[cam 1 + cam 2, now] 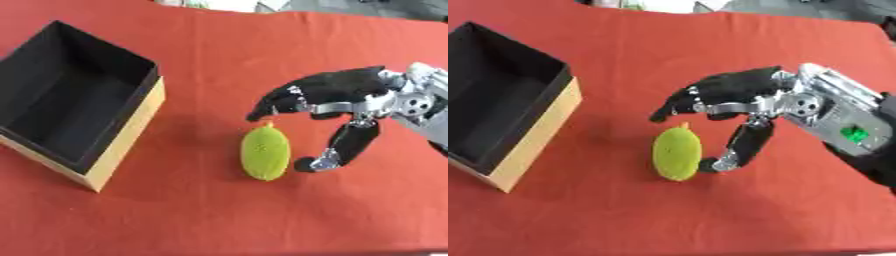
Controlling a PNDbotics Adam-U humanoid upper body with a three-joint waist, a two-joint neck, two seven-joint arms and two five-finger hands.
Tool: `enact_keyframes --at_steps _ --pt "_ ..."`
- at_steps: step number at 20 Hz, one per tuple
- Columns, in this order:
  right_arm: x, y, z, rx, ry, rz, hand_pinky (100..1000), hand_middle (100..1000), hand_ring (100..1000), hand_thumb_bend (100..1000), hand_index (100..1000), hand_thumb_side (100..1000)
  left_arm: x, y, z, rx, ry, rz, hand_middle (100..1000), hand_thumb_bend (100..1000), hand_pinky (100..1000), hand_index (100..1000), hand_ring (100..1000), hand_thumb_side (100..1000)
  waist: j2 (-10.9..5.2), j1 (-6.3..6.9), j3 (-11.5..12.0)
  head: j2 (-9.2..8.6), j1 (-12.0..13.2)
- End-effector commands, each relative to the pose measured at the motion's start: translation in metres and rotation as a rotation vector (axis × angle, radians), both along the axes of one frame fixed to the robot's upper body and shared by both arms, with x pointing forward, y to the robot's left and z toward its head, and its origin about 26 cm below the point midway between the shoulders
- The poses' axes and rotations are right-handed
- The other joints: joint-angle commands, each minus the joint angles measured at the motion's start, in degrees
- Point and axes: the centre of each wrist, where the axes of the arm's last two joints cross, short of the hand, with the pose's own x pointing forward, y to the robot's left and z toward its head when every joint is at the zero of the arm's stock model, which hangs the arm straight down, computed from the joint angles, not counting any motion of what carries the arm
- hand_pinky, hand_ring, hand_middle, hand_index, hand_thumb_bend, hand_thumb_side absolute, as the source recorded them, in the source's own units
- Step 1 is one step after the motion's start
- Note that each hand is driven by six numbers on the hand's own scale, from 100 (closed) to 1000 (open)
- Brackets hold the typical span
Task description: Pick up objects on the table and place them in the box.
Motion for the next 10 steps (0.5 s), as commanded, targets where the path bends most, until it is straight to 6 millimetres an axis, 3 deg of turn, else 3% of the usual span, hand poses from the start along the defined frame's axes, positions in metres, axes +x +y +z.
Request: enact_keyframes --at_steps 1,10 --pt "-0.0025 0.0018 0.0057 -0.019 -0.002 -0.011 933 863 947 359 990 169 -0.002 0.0008 0.007 0.021 -0.018 0.0 529 100 678 671 566 100 -0.86 0.28 0.08 -0.47 -0.23" --pt "-0.0025 0.0028 0.0038 -0.034 0.007 -0.062 931 867 948 397 987 156 -0.0019 0.001 0.0066 0.02 -0.016 -0.003 529 100 679 671 566 100 -0.62 0.22 0.21 -0.6 -0.39"
